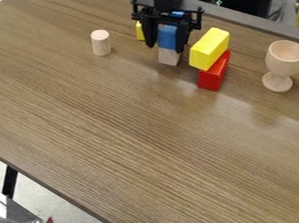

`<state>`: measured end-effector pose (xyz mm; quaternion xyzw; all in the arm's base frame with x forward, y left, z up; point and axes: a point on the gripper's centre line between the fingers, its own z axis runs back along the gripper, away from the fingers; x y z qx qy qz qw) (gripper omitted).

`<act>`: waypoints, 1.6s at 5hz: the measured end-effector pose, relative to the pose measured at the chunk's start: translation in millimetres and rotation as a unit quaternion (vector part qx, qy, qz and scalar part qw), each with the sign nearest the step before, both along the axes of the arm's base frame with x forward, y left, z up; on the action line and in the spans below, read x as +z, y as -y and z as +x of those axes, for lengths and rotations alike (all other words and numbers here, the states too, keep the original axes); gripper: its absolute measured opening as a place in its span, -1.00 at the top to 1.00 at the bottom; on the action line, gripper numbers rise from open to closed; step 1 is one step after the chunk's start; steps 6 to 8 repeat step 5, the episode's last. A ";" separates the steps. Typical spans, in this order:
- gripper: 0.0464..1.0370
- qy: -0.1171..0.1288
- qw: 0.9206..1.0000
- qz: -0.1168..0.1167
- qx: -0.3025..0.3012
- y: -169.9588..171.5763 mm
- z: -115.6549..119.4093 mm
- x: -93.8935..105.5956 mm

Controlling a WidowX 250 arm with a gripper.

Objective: Take the blue arch off of the tower and put it on top of the rectangle block

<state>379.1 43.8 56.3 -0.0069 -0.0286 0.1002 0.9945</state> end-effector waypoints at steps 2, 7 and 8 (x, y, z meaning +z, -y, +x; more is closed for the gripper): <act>-0.93 0.004 1.000 0.001 0.002 -1.5 0.9 0.6; -0.93 0.073 0.997 -0.005 0.016 -5.8 -32.0 64.2; -0.93 0.073 0.997 -0.005 0.016 -5.8 -32.0 64.2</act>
